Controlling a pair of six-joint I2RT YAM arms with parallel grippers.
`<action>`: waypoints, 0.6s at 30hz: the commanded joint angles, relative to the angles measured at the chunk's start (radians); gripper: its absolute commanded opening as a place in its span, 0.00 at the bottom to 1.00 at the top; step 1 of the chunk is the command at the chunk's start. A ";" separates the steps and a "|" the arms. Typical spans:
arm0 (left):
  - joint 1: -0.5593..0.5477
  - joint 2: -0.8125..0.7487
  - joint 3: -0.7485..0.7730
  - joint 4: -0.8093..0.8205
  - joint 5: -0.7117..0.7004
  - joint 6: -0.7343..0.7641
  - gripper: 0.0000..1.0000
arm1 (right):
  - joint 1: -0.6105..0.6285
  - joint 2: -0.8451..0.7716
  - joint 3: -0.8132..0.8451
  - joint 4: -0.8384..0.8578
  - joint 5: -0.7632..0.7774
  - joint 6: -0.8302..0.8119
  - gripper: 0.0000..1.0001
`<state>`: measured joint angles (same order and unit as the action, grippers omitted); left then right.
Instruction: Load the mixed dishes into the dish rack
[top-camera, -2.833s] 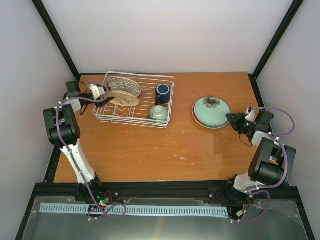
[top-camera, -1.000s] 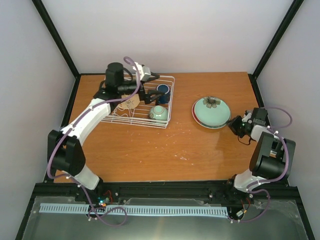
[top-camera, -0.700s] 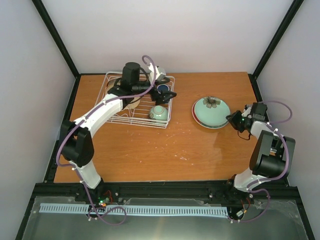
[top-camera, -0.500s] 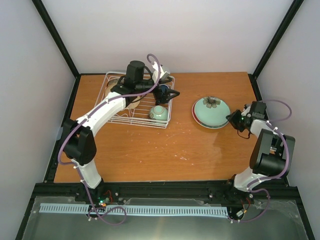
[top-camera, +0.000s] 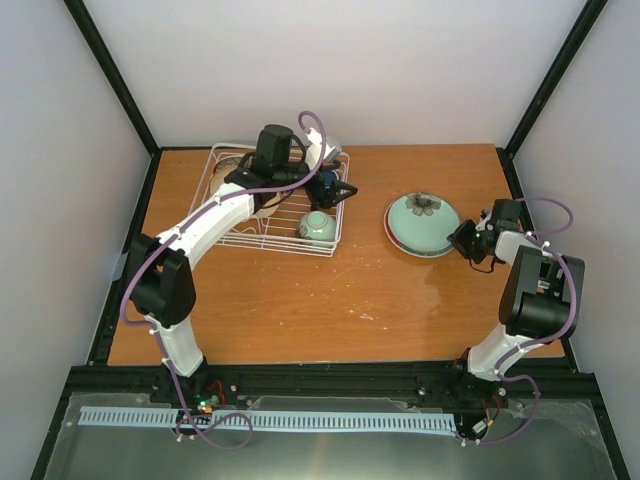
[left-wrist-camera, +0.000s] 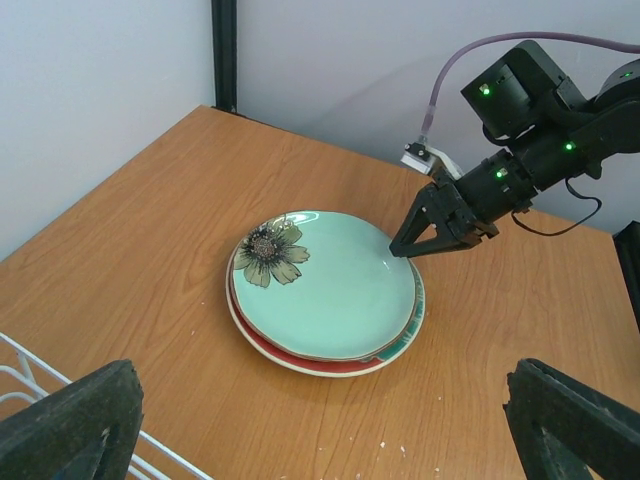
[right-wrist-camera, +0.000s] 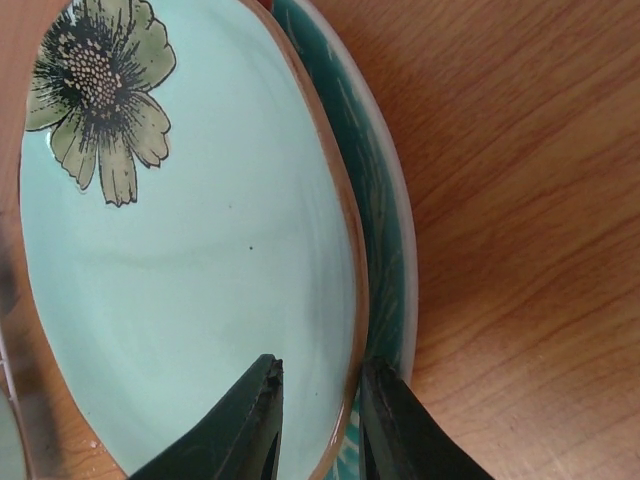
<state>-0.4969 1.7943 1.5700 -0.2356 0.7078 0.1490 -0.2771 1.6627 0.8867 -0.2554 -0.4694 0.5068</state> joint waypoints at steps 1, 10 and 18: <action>-0.012 0.004 0.044 -0.013 -0.014 0.018 1.00 | 0.023 0.036 0.034 -0.012 0.027 0.014 0.21; -0.014 0.009 0.045 -0.013 -0.019 0.018 1.00 | 0.056 0.096 0.069 -0.015 0.041 0.024 0.15; -0.014 0.025 0.044 -0.017 -0.024 0.022 1.00 | 0.064 0.110 0.062 -0.009 0.025 0.019 0.03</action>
<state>-0.5003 1.7954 1.5703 -0.2413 0.6922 0.1532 -0.2329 1.7569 0.9497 -0.2508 -0.4469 0.5434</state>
